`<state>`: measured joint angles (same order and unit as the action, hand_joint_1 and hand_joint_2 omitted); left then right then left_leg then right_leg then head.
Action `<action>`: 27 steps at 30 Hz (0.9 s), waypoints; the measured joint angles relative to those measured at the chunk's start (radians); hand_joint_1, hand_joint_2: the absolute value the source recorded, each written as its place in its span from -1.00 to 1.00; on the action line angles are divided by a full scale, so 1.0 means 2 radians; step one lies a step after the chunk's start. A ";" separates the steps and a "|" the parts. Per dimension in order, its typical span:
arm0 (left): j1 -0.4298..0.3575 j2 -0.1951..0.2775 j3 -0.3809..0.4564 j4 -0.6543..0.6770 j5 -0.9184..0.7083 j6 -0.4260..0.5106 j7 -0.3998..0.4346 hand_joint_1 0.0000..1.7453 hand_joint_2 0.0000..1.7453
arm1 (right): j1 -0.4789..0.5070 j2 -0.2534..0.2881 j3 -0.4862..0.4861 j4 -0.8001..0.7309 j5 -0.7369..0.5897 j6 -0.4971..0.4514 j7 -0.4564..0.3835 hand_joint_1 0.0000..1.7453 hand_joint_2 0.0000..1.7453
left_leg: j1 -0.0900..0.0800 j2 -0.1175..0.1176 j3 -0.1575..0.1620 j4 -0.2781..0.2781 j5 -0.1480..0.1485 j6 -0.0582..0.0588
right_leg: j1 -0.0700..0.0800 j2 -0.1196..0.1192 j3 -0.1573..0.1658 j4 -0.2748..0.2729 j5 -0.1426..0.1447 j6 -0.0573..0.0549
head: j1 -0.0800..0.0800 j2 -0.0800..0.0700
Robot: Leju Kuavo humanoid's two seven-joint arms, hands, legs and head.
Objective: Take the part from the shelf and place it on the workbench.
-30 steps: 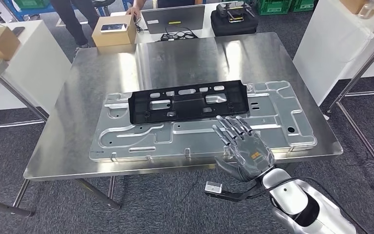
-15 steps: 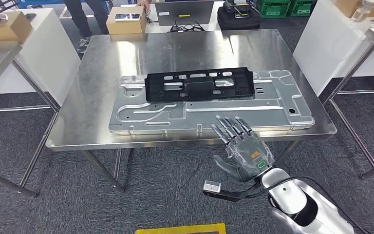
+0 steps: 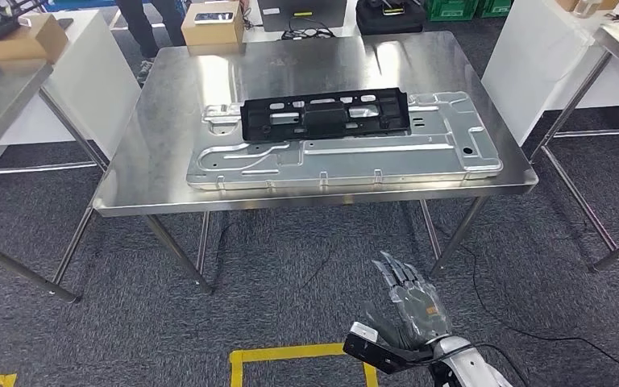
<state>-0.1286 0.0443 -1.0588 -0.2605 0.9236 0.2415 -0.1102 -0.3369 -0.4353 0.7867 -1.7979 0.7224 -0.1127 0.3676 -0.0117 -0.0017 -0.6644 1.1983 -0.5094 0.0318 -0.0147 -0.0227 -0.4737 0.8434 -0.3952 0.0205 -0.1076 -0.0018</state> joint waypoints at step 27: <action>-0.002 -0.005 0.001 0.000 0.005 0.030 0.007 -1.00 -1.00 | 0.120 0.142 -0.084 0.673 -0.455 0.029 -0.045 -1.00 1.00 | -0.012 0.005 0.065 -0.154 0.076 0.015 | -0.011 0.010 0.039 0.007 -0.041 0.014 | 0.000 0.000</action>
<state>-0.1327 0.0336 -1.0572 -0.2606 0.9338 0.3019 -0.0969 -0.0961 -0.1522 0.6185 -0.4517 -0.1868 -0.0553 0.2773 -0.0363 0.0092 -0.5336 0.8905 -0.3565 0.0610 -0.0370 -0.0022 -0.3967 0.8576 -0.4769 0.0482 -0.1081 -0.0016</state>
